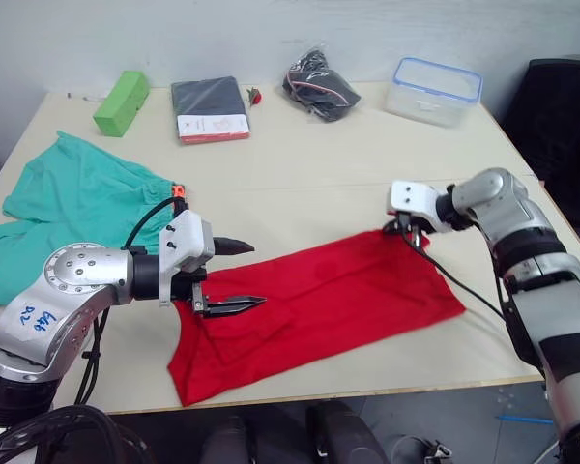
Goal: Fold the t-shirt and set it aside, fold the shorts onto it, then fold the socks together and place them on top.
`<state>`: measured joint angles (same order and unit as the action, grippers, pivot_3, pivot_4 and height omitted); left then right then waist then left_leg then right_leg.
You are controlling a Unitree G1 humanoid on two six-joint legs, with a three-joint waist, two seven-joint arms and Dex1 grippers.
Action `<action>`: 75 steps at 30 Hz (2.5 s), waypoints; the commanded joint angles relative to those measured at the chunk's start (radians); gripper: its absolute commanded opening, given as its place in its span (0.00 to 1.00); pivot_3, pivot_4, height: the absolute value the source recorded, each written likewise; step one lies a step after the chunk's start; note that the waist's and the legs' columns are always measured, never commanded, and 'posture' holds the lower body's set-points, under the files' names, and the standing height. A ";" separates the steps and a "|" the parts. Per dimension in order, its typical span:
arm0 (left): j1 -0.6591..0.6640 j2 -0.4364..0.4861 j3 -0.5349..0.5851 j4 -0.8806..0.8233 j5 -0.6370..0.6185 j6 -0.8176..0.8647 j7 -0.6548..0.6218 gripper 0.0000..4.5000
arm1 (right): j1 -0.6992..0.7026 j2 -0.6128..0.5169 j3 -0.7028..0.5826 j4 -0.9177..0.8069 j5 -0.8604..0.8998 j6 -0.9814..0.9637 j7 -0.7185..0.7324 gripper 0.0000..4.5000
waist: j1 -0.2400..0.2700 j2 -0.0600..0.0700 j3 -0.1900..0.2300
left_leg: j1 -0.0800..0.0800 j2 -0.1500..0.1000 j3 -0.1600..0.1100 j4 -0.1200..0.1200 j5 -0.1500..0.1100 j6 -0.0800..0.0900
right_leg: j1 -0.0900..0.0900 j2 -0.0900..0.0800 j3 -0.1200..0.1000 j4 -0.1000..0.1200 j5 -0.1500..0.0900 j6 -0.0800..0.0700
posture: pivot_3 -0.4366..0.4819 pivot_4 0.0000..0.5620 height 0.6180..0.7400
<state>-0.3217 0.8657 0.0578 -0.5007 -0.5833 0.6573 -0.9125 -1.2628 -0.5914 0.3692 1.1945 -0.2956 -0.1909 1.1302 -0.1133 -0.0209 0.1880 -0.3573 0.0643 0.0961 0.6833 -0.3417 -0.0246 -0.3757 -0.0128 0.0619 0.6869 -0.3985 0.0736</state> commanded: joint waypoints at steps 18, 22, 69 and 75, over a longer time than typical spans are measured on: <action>0.021 0.005 -0.011 0.121 0.099 -0.094 -0.009 1.00 | -0.060 0.034 -0.006 0.094 -0.124 -0.196 -0.184 0.37 | -0.001 0.000 0.000 | 0.000 0.000 0.000 0.000 0.001 -0.001 | -0.001 0.000 -0.001 0.003 -0.001 -0.001 | 0.48 0.27 1.00; -0.050 0.006 -0.048 0.236 0.138 -0.130 -0.061 1.00 | -0.035 -0.039 -0.062 0.034 -0.075 -0.215 -0.187 0.67 | 0.003 0.000 0.000 | 0.000 0.000 0.000 0.000 0.001 -0.001 | -0.001 0.000 -0.001 0.003 -0.001 -0.001 | 0.48 0.27 1.00; -0.303 -0.082 -0.332 0.723 0.425 -0.072 -0.470 0.01 | 0.704 -0.347 -0.166 -0.695 0.158 -0.384 0.051 0.00 | 0.017 0.000 0.000 | 0.003 0.001 0.000 0.002 0.002 -0.002 | 0.002 0.001 0.000 0.006 -0.001 -0.001 | 0.48 0.27 1.00; -0.129 -0.060 -0.266 0.445 0.374 0.058 -0.372 0.01 | 0.519 -0.266 -0.088 -0.492 0.065 -0.492 0.027 0.00 | 0.001 0.000 0.000 | 0.004 0.001 0.000 0.002 0.002 -0.002 | 0.002 0.000 0.000 0.006 -0.001 -0.001 | 0.48 0.27 1.00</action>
<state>-0.4975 0.8006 -0.1976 0.0229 -0.1945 0.6739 -1.3100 -0.7101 -0.8767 0.2592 0.6511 -0.1957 -0.6536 1.1751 -0.1122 -0.0210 0.1883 -0.3530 0.0652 0.0962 0.6848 -0.3402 -0.0262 -0.3733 -0.0123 0.0624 0.6933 -0.3993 0.0724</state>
